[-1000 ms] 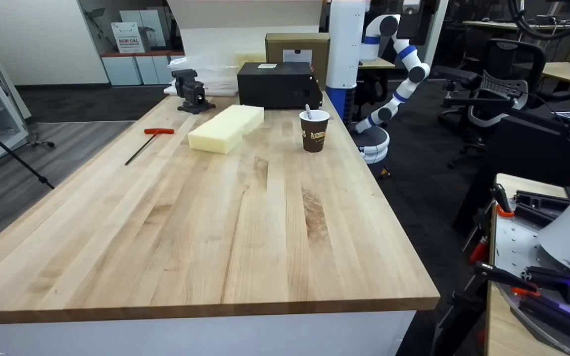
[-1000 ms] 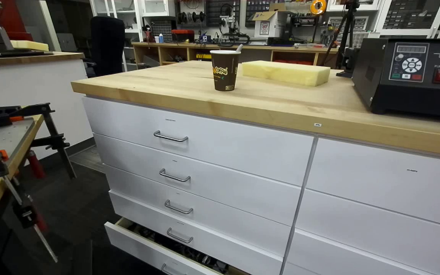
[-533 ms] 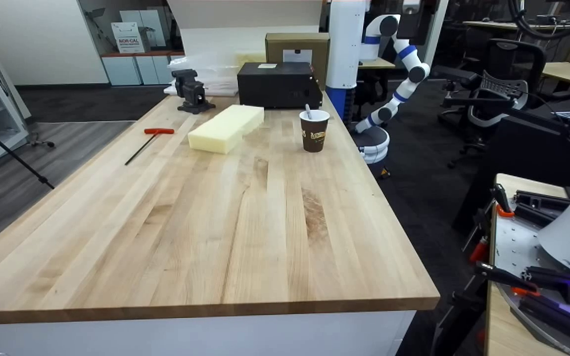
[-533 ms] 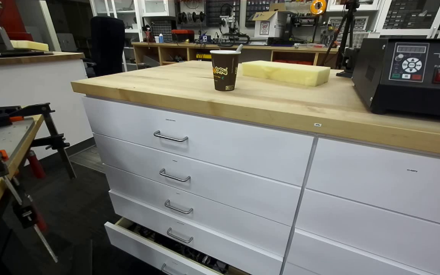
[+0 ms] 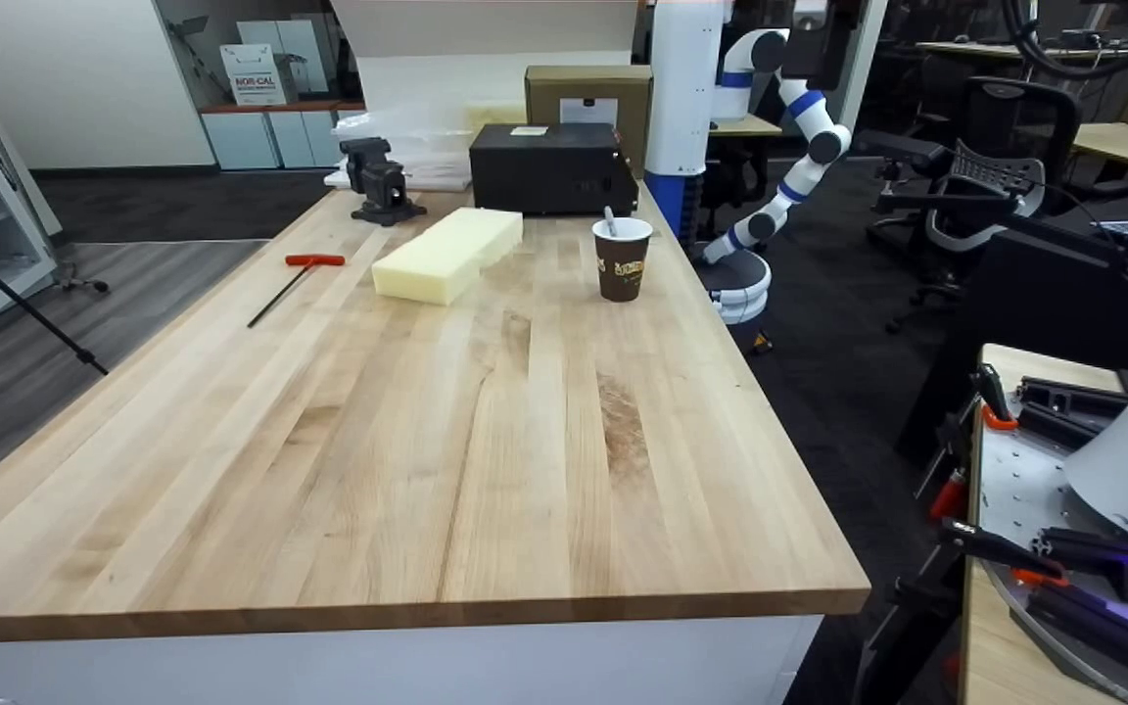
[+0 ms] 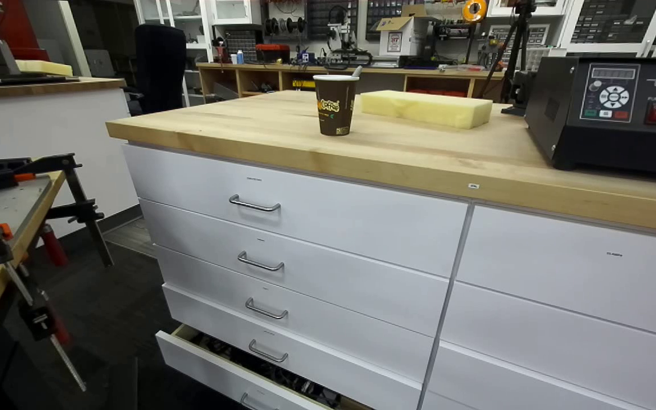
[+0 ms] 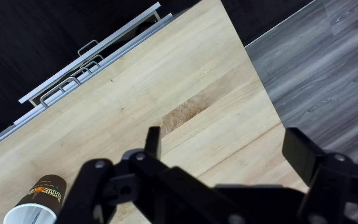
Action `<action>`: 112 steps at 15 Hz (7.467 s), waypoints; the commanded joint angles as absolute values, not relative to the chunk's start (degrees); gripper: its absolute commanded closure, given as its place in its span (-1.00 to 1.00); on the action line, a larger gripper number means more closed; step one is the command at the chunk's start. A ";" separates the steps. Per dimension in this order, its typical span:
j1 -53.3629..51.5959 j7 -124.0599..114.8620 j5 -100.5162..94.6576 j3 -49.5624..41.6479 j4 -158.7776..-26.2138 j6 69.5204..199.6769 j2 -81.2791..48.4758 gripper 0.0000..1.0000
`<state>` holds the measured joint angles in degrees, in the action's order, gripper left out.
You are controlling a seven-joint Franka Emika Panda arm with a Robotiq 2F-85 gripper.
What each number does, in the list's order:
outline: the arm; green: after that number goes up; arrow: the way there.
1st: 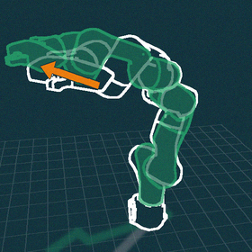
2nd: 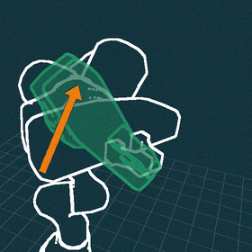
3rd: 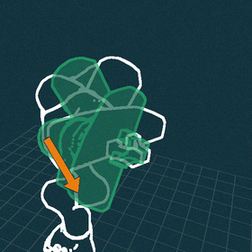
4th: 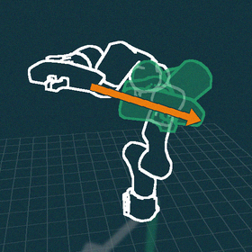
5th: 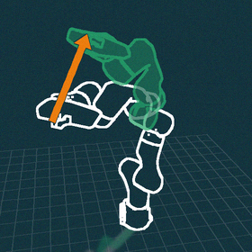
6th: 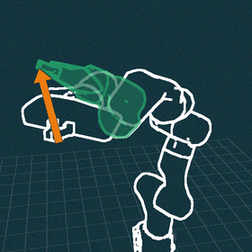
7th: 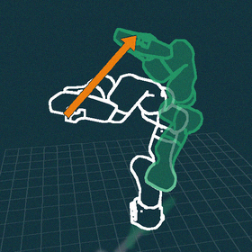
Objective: Take the black pen out of the brown coffee cup
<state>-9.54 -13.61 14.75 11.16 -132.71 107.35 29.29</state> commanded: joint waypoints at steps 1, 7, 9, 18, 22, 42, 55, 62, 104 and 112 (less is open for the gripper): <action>-8.40 -12.36 13.18 10.81 -131.62 109.18 27.24 -1.00; -5.12 -7.78 6.44 8.54 -127.90 119.15 17.70 -1.00; -3.82 -7.21 3.33 7.45 -125.34 122.78 13.13 -1.00; -1.40 -10.59 -7.67 3.33 -114.97 125.94 -0.60 -1.00; -1.06 -13.10 -11.77 1.31 -112.12 125.57 -4.46 -1.00; -0.43 -13.61 -9.35 -4.97 -96.28 125.98 -24.35 -1.00; -0.46 -13.56 -8.73 -5.83 -95.48 125.82 -27.28 0.54; -0.64 -13.47 -8.01 -5.61 -95.29 125.13 -26.96 0.94; -8.45 -1.67 8.88 10.15 -109.58 116.20 -6.46 0.94; -12.75 9.16 18.59 14.94 -121.34 114.14 3.55 0.94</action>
<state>-11.69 5.40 15.53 14.57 -116.08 115.84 -2.04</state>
